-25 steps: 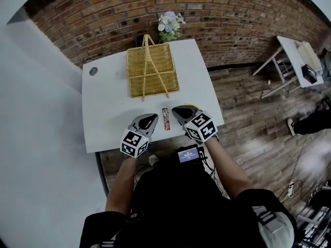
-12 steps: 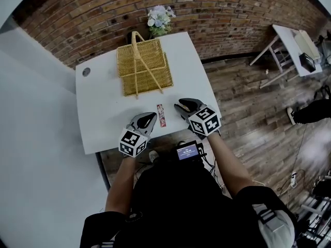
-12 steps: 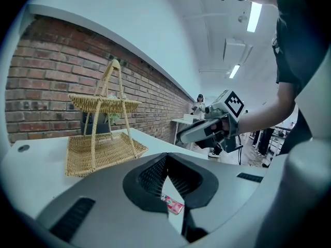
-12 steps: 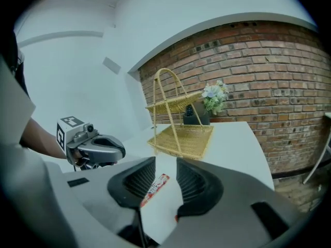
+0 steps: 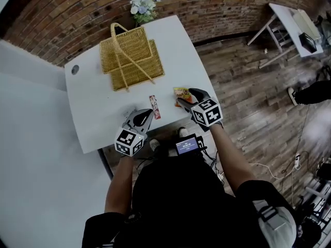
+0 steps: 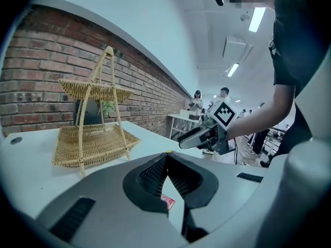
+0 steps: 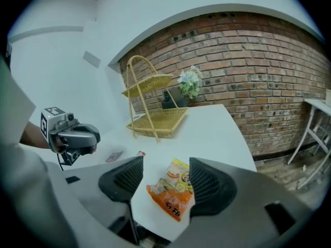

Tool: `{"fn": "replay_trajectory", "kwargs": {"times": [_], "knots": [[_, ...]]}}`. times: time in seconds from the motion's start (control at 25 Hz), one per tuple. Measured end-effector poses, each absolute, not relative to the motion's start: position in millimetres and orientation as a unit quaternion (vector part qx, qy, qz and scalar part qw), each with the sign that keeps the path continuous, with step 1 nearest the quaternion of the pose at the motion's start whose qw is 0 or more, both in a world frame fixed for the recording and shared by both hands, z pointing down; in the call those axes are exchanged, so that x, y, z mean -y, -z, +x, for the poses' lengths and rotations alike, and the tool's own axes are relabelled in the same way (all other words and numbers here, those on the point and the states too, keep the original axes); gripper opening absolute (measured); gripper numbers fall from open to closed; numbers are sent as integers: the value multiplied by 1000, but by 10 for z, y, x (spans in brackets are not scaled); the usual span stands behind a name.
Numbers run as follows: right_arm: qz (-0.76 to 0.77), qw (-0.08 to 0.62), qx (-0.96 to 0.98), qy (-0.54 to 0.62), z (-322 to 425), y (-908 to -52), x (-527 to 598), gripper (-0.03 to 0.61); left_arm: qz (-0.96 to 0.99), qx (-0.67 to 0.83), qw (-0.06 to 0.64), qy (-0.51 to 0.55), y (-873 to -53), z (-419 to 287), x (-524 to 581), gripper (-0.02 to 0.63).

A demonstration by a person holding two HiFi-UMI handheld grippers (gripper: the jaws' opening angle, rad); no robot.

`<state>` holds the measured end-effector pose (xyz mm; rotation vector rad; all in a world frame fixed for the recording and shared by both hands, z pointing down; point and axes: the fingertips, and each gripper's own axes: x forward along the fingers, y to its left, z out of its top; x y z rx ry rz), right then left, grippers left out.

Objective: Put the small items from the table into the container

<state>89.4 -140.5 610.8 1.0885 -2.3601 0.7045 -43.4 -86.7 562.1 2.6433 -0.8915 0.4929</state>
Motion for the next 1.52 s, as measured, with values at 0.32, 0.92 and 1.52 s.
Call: {"fn": "replay_trajectory", "kwargs": {"times": [0.32, 0.92, 1.52], "knots": [[403, 274, 829, -276, 1046, -6575, 1302, 265, 919, 303, 173, -182, -5727, -344, 790, 9], [389, 294, 822, -296, 953, -6763, 1273, 131, 915, 309, 178, -186, -5798, -391, 818, 9], [367, 265, 842, -293, 790, -6445, 1294, 46, 917, 320, 165, -170, -5709, -436, 885, 9]]}}
